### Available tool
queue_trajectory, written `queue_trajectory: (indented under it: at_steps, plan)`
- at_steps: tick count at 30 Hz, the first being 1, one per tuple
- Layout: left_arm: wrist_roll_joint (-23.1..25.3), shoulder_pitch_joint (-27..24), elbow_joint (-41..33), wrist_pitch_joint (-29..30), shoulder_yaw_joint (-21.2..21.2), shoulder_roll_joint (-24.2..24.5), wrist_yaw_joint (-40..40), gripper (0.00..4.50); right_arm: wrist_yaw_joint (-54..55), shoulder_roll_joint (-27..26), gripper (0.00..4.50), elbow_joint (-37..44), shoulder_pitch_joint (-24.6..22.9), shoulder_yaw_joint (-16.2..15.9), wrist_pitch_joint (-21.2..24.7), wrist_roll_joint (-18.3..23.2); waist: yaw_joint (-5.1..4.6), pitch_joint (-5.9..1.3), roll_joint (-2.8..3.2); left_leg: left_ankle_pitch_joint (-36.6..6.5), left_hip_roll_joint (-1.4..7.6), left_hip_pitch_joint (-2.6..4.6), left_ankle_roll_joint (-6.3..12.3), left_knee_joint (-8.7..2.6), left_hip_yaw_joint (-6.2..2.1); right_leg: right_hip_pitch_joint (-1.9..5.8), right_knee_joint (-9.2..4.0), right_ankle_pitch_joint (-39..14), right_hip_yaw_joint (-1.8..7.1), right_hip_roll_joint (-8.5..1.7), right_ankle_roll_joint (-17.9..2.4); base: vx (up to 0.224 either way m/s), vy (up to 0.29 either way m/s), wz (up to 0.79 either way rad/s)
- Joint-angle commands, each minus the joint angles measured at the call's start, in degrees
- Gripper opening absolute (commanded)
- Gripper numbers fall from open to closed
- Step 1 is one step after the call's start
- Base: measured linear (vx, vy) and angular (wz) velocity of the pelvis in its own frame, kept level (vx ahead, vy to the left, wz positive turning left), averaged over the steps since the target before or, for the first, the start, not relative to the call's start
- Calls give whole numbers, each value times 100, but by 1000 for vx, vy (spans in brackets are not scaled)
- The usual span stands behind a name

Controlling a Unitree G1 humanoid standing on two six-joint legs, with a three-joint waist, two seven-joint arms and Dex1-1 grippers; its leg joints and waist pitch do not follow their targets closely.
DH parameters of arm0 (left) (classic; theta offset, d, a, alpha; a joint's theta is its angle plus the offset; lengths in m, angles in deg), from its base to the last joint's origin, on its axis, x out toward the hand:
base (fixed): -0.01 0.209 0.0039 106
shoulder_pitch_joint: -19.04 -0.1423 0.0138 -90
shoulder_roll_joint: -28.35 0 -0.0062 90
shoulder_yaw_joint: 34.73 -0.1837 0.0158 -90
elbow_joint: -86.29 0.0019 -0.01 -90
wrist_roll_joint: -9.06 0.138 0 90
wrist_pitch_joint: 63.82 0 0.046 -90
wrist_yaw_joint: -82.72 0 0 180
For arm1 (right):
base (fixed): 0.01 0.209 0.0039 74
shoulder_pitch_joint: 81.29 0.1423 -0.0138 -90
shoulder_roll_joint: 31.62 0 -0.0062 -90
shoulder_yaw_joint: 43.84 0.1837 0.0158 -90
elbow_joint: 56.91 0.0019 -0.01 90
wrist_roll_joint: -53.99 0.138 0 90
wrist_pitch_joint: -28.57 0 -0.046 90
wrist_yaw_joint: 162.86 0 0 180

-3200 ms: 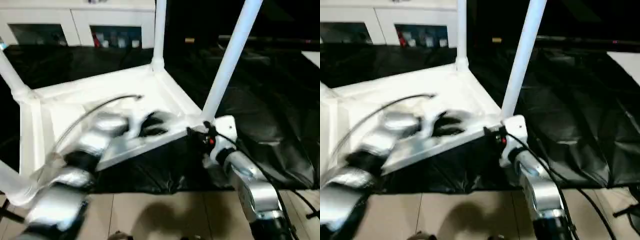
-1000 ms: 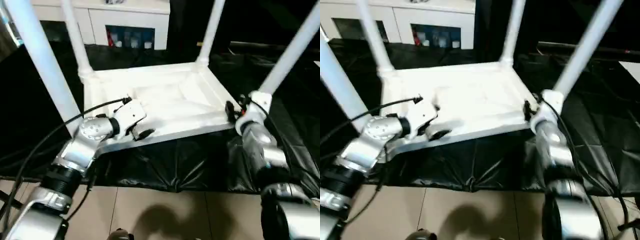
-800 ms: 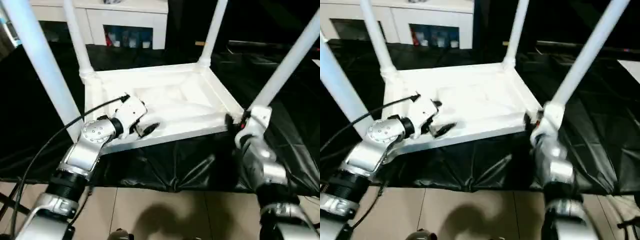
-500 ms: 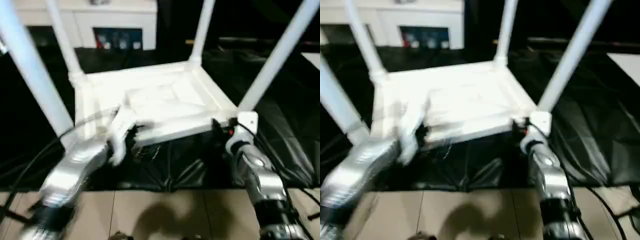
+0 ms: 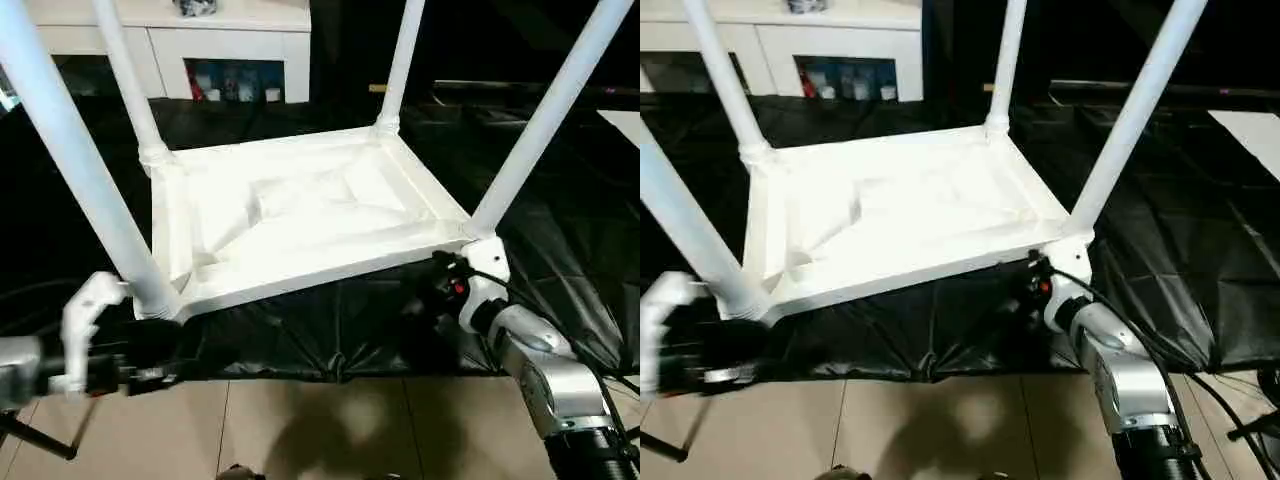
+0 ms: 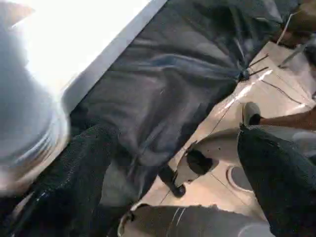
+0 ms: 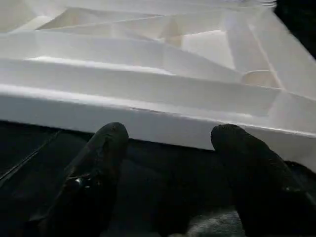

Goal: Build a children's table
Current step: Rotate leg to tighten, then rotate table base

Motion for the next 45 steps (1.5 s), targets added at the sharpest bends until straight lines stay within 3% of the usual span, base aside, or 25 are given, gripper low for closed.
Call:
queue_trajectory:
  at_steps: [1,3,9,12,14,17,19,21,23,26,27,30,34,36,37,40,41,42,45]
  plan:
    - [-40,-25,205,-49,260,135,68,449,-52,117,316,63,-50,2,109,-1,7,-272,91,-2530,218,157,-194,-502,-198,92,-597,-2935,330,-346,-625,0,0,0]
    - [-96,6,498,-200,556,250,70,449,-66,174,316,2,-91,13,198,-32,19,-277,89,-2516,218,171,-191,-499,-195,89,-605,-2903,335,-351,-625,0,0,0]
    - [-33,349,749,-502,746,138,-208,449,-96,181,316,-258,-102,-50,270,-138,32,-291,89,-2512,236,174,-206,-506,-200,103,-574,-2671,337,-358,-752,0,0,0]
    - [-33,695,857,-870,720,-171,-409,449,165,103,316,-572,7,-12,243,-269,80,-307,93,-2432,235,197,-268,-491,-186,107,-567,-2481,342,-374,-845,0,0,0]
    - [-95,792,848,-899,719,-268,-444,449,240,75,316,-649,53,5,212,-287,91,-325,73,-2290,238,140,-271,-500,-193,164,-517,-2289,341,-374,-866,0,0,0]
    - [-401,1227,743,-968,699,-786,-560,449,610,-45,316,-1116,358,51,94,-435,119,-345,96,-2160,231,176,-331,-474,-167,147,-496,-2084,338,-377,-1008,0,0,0]
    - [-656,1456,653,-934,675,-1137,-682,449,737,-130,316,-1459,586,95,-8,-460,130,-363,103,-2062,226,153,-324,-462,-159,178,-454,-1858,339,-375,-1037,0,0,0]
    - [-907,1668,544,-848,557,-1501,-815,449,866,-227,316,-1923,902,121,-169,-506,135,-382,86,-1960,219,169,-327,-437,-137,174,-440,-1659,337,-371,-1135,0,0,0]
    - [-1006,1775,480,-793,415,-1688,-836,449,911,-284,316,-2221,1133,103,-283,-559,140,-385,81,-1837,214,141,-288,-428,-133,197,-425,-1563,337,-360,-1129,0,0,0]
    - [-1011,1861,424,-669,151,-1848,-754,449,955,-361,316,-2619,1476,49,-468,-654,142,-395,60,-1696,216,137,-256,-427,-124,204,-406,-1477,332,-346,-1122,0,0,0]
    - [-985,1843,406,-614,45,-1858,-677,449,953,-390,316,-2714,1581,29,-506,-668,131,-397,24,-1670,217,118,-241,-425,-123,221,-402,-1491,335,-348,-1074,0,0,0]
    - [-1010,1786,224,-392,-264,-1918,-571,449,877,-513,316,-3106,1922,-75,-671,-748,108,-401,34,-1571,221,107,-227,-424,-129,228,-385,-1497,331,-349,-1050,0,0,0]
    - [-1191,1769,-5,-143,-468,-1941,-530,449,783,-624,316,-3394,2126,-168,-792,-819,80,-409,14,-1438,218,91,-191,-413,-119,248,-362,-1362,333,-342,-1096,0,0,0]
    - [-1391,1769,-276,89,-698,-1985,-478,449,672,-778,316,-3696,2306,-249,-938,-865,61,-416,-27,-1376,218,77,-174,-406,-115,258,-353,-1293,333,-342,-1120,0,0,0]
    - [-1451,1771,-393,164,-811,-2023,-459,449,617,-861,316,-3783,2361,-295,-986,-878,34,-408,-7,-1367,222,71,-165,-406,-115,252,-347,-1295,334,-347,-1172,0,0,0]
    - [-1509,1804,-562,248,-1033,-2137,-445,449,529,-1023,316,-3933,2449,-384,-1062,-912,2,-405,-25,-1370,223,63,-154,-405,-119,268,-347,-1309,335,-347,-1171,0,0,0]
    - [-1512,1891,-642,260,-1264,-2369,-482,449,473,-1186,316,-4106,2535,-463,-1150,-988,-26,-404,-64,-1352,230,52,-145,-411,-118,271,-346,-1323,336,-348,-1155,0,0,0]
    - [-1514,1937,-664,262,-1362,-2485,-506,449,454,-1253,316,-4171,2569,-494,-1180,-1016,-32,-400,-40,-1354,225,48,-175,-408,-124,275,-352,-1386,333,-355,-1150,0,0,0]
    - [-1372,2095,-588,169,-1584,-2746,-581,449,458,-1357,316,-4300,2633,-530,-1242,-1059,-73,-397,-62,-1396,228,56,-200,-406,-118,270,-361,-1369,343,-348,-1126,0,0,0]
